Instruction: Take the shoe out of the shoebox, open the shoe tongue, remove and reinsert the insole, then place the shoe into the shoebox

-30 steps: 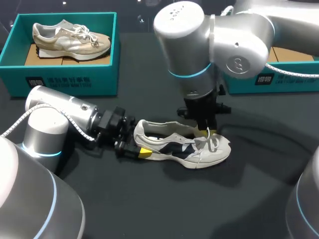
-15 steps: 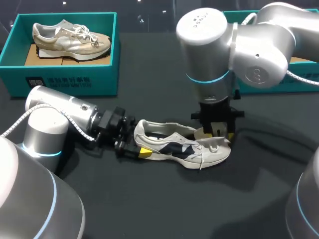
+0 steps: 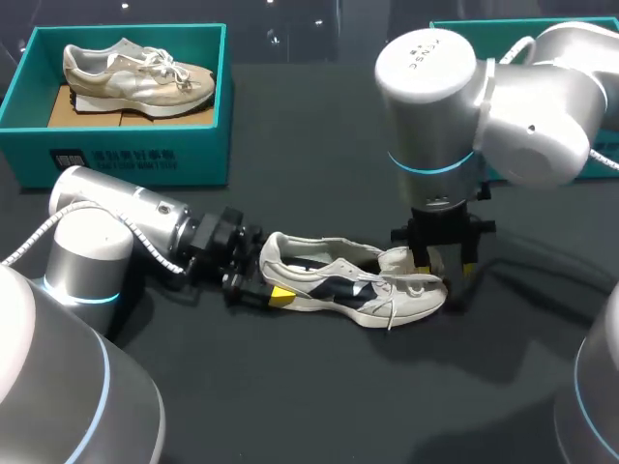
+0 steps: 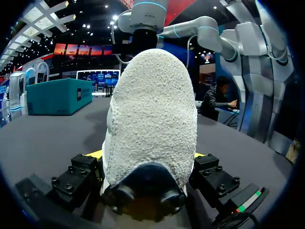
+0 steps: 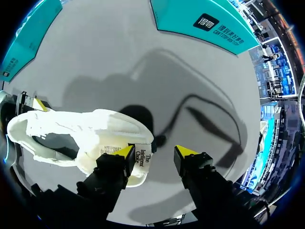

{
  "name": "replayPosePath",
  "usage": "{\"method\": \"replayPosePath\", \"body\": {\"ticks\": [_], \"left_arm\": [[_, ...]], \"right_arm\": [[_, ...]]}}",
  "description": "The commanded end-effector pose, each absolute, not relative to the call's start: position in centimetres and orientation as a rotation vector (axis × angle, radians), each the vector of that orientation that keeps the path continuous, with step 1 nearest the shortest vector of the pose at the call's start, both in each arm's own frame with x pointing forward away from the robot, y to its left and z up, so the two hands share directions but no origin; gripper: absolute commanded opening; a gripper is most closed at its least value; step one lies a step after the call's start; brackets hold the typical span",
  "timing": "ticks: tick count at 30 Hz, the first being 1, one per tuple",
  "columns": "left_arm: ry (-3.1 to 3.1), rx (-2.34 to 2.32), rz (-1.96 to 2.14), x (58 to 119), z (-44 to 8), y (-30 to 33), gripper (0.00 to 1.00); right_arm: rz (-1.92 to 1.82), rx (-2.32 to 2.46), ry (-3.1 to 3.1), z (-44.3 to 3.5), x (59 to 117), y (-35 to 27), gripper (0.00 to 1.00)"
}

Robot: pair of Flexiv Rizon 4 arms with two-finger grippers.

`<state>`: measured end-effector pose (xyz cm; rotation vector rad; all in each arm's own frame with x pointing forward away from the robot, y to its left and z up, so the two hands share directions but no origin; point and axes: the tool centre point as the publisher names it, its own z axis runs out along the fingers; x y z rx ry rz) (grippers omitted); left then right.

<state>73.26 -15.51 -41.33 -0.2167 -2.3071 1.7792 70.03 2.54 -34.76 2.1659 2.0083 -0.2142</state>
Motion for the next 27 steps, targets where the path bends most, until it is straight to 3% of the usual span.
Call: {"method": "replayPosePath", "body": {"ticks": [1, 5, 19, 22, 27], "left_arm": [[-2.307, -0.216, 1.779, 73.5, -41.7, -15.4, 0.00], [-2.307, -0.216, 1.779, 73.5, -41.7, -15.4, 0.00], [-2.307, -0.216, 1.779, 73.5, -41.7, -15.4, 0.00], [-2.307, -0.216, 1.779, 73.5, -41.7, -15.4, 0.00], [-2.307, -0.216, 1.779, 73.5, -41.7, -15.4, 0.00]], "right_arm": [[-0.119, 2.120, 2.075, -32.4, 68.7, 1.6, 0.50], [-0.133, 1.955, 2.183, -30.2, 68.2, 2.2, 0.53], [-0.167, 1.156, 2.564, -24.1, 67.4, 7.5, 0.40], [-0.198, 1.014, 2.603, -23.8, 67.3, 8.6, 0.00], [-0.153, 0.717, 2.772, -23.5, 67.4, 11.1, 0.00]]}}
